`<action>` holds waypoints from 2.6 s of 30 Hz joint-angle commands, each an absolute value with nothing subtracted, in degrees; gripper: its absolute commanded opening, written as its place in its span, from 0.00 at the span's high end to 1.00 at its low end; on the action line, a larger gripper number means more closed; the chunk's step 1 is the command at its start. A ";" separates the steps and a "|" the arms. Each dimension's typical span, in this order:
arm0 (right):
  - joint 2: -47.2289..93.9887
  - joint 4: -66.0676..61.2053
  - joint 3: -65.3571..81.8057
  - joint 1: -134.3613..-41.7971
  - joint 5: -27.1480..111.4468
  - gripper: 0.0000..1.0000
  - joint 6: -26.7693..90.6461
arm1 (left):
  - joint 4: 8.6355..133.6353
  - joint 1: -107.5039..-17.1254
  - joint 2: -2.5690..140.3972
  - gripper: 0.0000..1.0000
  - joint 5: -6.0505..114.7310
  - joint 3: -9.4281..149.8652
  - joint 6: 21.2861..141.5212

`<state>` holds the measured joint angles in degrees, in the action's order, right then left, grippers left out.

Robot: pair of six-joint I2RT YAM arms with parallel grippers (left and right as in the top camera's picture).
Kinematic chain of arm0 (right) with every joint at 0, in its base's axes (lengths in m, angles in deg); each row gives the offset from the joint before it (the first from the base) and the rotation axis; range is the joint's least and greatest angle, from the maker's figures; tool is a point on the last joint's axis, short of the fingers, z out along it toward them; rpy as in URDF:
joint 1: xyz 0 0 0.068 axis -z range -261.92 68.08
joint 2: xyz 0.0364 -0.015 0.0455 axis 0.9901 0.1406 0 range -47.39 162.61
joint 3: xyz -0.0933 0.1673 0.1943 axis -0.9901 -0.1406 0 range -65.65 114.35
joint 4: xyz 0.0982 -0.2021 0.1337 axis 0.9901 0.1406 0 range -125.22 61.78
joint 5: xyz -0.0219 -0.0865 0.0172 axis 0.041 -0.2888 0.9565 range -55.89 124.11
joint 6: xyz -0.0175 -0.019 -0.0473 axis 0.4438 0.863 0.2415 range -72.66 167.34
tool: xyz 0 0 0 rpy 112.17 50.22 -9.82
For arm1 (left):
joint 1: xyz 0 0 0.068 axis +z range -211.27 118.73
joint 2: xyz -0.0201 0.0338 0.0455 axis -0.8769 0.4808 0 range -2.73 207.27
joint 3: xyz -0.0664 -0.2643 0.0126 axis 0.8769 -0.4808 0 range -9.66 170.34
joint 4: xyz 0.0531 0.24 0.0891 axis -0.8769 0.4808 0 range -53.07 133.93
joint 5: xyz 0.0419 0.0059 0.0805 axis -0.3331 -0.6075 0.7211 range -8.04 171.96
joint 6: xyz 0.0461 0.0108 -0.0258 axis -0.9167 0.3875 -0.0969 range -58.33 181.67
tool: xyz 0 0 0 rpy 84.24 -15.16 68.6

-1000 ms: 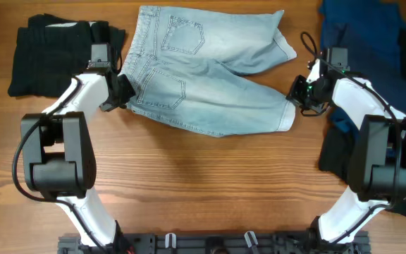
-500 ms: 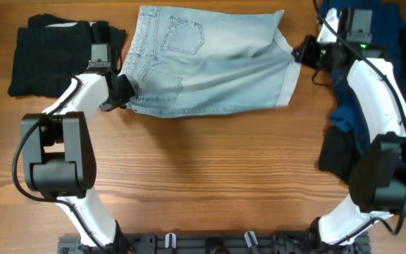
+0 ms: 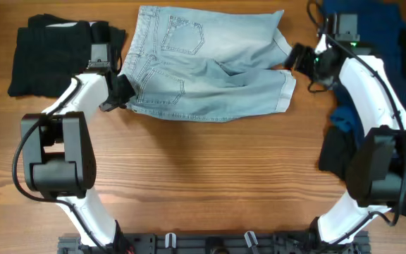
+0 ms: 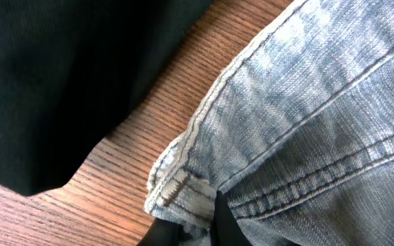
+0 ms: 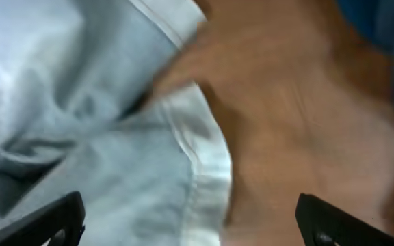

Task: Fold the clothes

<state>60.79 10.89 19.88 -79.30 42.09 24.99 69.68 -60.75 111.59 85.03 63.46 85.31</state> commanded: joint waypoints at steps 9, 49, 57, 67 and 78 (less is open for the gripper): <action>60.88 5.03 1.04 -81.29 56.91 0.04 23.98 | 70.53 -59.59 112.86 0.96 85.66 62.57 84.61; 39.11 25.53 -2.39 -81.55 40.59 0.65 21.86 | 72.50 -59.59 112.86 0.96 85.68 62.57 84.41; 39.37 30.76 -2.28 -81.58 43.58 0.02 24.86 | 74.51 -59.57 111.63 0.96 85.70 62.59 84.41; 39.32 8.53 2.09 -81.58 46.20 0.06 29.36 | 77.73 -59.59 101.84 0.52 85.25 62.79 81.55; 47.78 -17.94 2.25 -84.51 42.84 0.18 32.05 | 76.87 -59.62 92.09 0.30 81.79 62.79 82.31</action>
<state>42.93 -14.11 1.18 -82.98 45.35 30.56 78.99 -60.01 93.12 84.20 62.92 82.35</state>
